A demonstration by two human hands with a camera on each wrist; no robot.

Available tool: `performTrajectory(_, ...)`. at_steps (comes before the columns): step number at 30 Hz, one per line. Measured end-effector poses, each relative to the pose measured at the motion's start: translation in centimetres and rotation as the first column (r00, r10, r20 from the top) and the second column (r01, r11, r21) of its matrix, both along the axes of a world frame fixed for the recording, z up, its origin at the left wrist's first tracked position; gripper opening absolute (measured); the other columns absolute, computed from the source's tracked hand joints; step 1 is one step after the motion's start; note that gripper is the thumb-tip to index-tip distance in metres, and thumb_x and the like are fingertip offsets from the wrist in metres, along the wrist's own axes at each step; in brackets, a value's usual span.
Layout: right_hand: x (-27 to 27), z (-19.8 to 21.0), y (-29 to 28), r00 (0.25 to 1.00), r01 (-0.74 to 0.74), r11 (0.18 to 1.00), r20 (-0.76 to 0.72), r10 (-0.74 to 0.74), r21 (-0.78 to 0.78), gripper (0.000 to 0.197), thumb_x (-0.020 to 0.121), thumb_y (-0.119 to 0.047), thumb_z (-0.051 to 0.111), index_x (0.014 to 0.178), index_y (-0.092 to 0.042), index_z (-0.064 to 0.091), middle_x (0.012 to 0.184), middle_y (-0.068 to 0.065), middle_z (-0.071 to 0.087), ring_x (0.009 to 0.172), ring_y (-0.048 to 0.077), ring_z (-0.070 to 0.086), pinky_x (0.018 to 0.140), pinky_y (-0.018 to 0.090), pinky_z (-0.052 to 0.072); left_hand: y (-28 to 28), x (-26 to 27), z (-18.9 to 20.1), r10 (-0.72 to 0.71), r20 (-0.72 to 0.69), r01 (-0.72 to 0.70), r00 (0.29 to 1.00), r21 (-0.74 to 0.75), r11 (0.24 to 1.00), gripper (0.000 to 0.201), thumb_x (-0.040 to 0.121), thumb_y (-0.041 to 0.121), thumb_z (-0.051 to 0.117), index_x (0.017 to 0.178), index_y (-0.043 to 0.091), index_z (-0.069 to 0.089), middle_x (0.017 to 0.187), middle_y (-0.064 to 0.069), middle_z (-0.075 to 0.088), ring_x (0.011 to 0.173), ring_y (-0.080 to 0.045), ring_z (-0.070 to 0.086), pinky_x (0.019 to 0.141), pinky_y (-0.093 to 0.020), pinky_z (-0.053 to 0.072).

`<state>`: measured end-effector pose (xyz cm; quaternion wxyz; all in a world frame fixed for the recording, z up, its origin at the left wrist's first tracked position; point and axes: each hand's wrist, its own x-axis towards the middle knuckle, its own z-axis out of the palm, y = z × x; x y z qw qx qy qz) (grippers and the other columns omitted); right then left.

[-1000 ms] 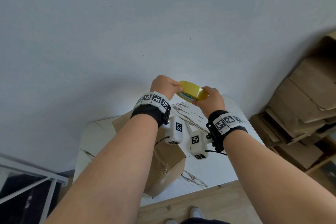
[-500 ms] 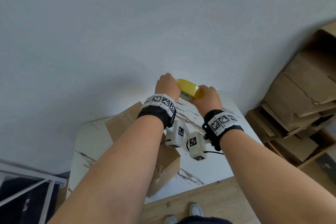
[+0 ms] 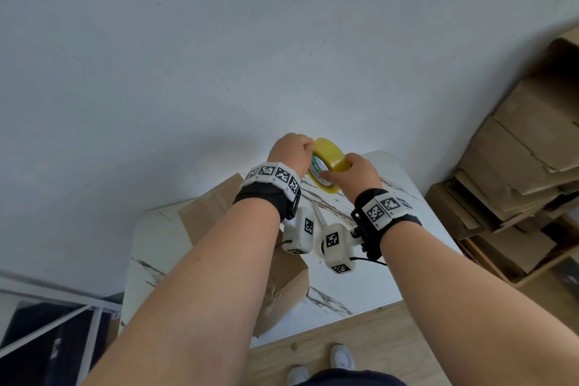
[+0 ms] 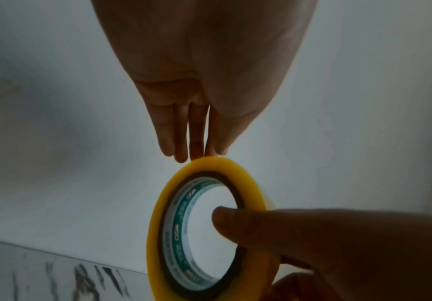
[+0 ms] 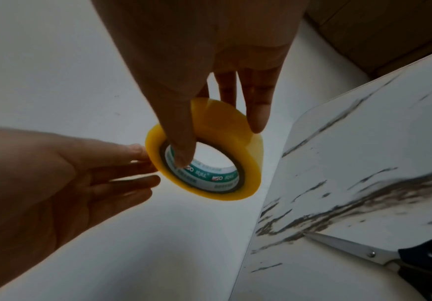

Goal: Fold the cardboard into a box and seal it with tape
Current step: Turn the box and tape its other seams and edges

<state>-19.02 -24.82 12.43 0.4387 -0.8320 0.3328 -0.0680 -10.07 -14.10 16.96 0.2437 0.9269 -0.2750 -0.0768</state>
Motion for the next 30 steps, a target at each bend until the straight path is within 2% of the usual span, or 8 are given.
performTrajectory(2,-0.2,-0.3,-0.3,0.997,-0.072,0.995,-0.019,0.073,0.066,0.028,0.076,-0.028,0.074,0.081,-0.016,0.05,0.075,-0.002,0.05,0.067,0.017,0.047,0.053,0.027,0.032,0.2,0.3,-0.4,0.015,-0.044,-0.014,0.999,0.035,0.999,0.029,0.099,0.015,0.038,0.094,0.005,0.064,0.118,-0.017,0.064,0.089,-0.023,0.053,0.081,-0.031,0.044)
performTrajectory(6,-0.4,-1.3,-0.4,0.992,-0.113,0.982,-0.036,0.12,0.15,0.032,0.077,-0.024,0.061,0.102,-0.004,0.06,0.086,0.003,0.059,0.074,0.019,0.053,0.063,0.028,0.04,0.5,0.4,-1.4,0.069,-0.127,-0.065,0.989,0.035,0.997,0.039,0.102,0.022,0.034,0.138,0.016,0.051,0.146,-0.005,0.046,0.133,-0.023,0.044,0.11,-0.03,0.035)
performTrajectory(9,-0.4,-2.4,-0.4,0.983,-0.135,0.989,-0.117,0.141,0.055,0.025,0.082,-0.018,0.058,0.106,-0.011,0.062,0.095,0.005,0.063,0.08,0.023,0.056,0.067,0.028,0.042,0.2,0.2,-1.5,0.121,-0.158,-0.117,0.98,0.034,0.993,0.046,0.103,0.023,0.033,0.149,0.019,0.032,0.154,-0.004,0.033,0.139,-0.022,0.035,0.111,-0.03,0.029)
performTrajectory(12,-0.9,-4.3,-0.7,0.943,-0.21,0.977,-0.272,0.193,-0.032,0.037,0.084,-0.012,0.058,0.12,-0.018,0.063,0.109,0.006,0.066,0.096,0.027,0.062,0.078,0.029,0.048,0.5,0.8,-1.7,0.151,-0.161,-0.136,0.975,0.1,0.986,0.046,0.102,0.021,0.033,0.148,0.017,0.034,0.153,-0.007,0.033,0.138,-0.024,0.037,0.109,-0.03,0.032)
performTrajectory(16,-2.3,-7.1,-0.9,0.87,-0.266,0.963,-0.439,0.223,-0.037,0.038,0.084,-0.015,0.06,0.12,-0.024,0.067,0.109,0.006,0.069,0.097,0.026,0.064,0.086,0.033,0.054,1.1,1.2,-2.3,0.16,-0.186,-0.134,0.969,0.144,0.98,0.041,0.101,0.02,0.035,0.141,0.014,0.046,0.149,-0.006,0.04,0.137,-0.022,0.039,0.11,-0.029,0.031)
performTrajectory(22,-2.9,-8.9,0.2,0.799,-0.346,0.938,-0.536,0.273,-0.037,0.044,0.086,-0.019,0.064,0.129,-0.027,0.061,0.123,0.001,0.065,0.109,0.022,0.062,0.088,0.03,0.051,1.3,1.3,-2.7,0.157,-0.162,-0.124,0.974,0.201,0.972,0.037,0.1,0.015,0.035,0.131,0.007,0.055,0.141,-0.008,0.051,0.129,-0.024,0.047,0.103,-0.029,0.037)
performTrajectory(28,-2.8,-9.9,0.9,0.753,-0.347,0.938,-0.592,0.286,0.012,0.018,0.09,-0.012,0.055,0.099,-0.013,0.071,0.099,0.006,0.069,0.095,0.025,0.065,0.077,0.029,0.052,1.4,1.3,-2.2,0.17,-0.168,-0.137,0.971,0.189,0.972,0.039,0.1,0.013,0.036,0.136,0.009,0.051,0.144,-0.007,0.048,0.131,-0.024,0.045,0.105,-0.028,0.036)
performTrajectory(30,-2.9,-9.8,1.0,0.753,-0.325,0.946,-0.602,0.265,0.011,0.024,0.092,-0.011,0.052,0.107,-0.011,0.071,0.107,0.007,0.07,0.1,0.025,0.065,0.081,0.03,0.053,1.6,1.4,-1.8,0.172,-0.17,-0.139,0.97,0.191,0.972,0.04,0.099,0.01,0.037,0.137,0.009,0.05,0.144,-0.008,0.047,0.132,-0.024,0.045,0.105,-0.028,0.036)
